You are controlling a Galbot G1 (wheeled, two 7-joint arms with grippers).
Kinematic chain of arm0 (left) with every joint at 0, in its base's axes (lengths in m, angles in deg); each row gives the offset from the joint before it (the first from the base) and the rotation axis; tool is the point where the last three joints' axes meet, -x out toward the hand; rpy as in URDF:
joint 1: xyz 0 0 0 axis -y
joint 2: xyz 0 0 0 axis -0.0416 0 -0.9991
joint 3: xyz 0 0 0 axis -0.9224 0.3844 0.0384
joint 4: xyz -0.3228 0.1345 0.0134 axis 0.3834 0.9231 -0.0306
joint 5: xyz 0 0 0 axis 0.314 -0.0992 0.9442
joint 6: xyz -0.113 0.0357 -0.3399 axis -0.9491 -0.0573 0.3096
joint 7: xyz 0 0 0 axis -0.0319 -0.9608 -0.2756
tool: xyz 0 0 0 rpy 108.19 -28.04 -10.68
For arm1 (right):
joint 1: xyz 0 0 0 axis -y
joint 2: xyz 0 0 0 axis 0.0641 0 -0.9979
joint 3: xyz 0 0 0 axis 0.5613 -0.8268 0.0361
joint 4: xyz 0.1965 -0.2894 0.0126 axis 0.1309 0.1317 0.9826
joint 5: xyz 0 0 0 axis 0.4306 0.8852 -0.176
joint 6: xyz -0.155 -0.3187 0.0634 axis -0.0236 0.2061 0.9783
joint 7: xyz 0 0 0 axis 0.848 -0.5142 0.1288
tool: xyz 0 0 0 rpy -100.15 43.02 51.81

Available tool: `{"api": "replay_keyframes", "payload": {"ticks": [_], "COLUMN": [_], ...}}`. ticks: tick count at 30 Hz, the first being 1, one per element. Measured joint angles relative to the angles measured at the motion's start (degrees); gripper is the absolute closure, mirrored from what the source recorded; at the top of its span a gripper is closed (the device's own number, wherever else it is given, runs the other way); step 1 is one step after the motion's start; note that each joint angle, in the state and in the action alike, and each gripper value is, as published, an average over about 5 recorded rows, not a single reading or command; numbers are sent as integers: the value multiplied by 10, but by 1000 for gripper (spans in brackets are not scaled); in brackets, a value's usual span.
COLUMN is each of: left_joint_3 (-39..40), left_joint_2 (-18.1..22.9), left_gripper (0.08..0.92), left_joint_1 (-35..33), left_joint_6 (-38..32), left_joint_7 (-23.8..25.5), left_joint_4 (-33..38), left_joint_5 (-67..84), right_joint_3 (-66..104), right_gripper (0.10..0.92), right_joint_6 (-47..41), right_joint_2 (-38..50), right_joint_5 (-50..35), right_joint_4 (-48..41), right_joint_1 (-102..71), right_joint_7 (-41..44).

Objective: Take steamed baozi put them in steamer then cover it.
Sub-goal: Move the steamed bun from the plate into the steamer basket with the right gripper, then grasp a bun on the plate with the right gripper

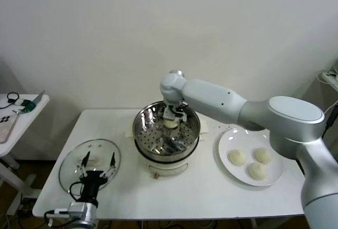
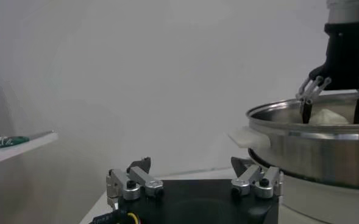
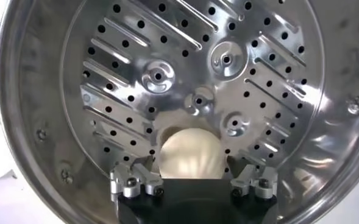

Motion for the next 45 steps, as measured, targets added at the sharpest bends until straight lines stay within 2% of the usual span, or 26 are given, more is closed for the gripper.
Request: {"api": "replay_keyframes", "payload": {"ticks": [11,19,24,29,37,45], "left_joint_3": [0,2,5,11,12,9], "left_joint_2": [-2,-12,-15,-15,-10,-4], "left_gripper": [177,177,177,177,177,177], "left_joint_1": [-5,-10,-12,-10,-10,-11], "left_joint_6": [-3,-10,-12,-12,-13,-12], "left_joint_7": [4,15,18,17,14,12], "left_joint_4": [1,9,9,10,12,17], "left_joint_5": [1,9,11,10,9,6], "right_joint_3": [-2,-56,-110,-155,-172,-132], "right_gripper": [203,203,203,203,203,203], "right_joint_6": [8,-39,-103,-174,-281,-338], "right_joint_2": [31,102,169,242,346,401], "right_joint_5": [-74,-237,-357,-434,-482,-469], "right_joint_4": [21,40,69,103,142,150], "right_joint_1": [43,133,182,204,183,102], "right_joint_7": [22,40,31,0,-47,-49]}}
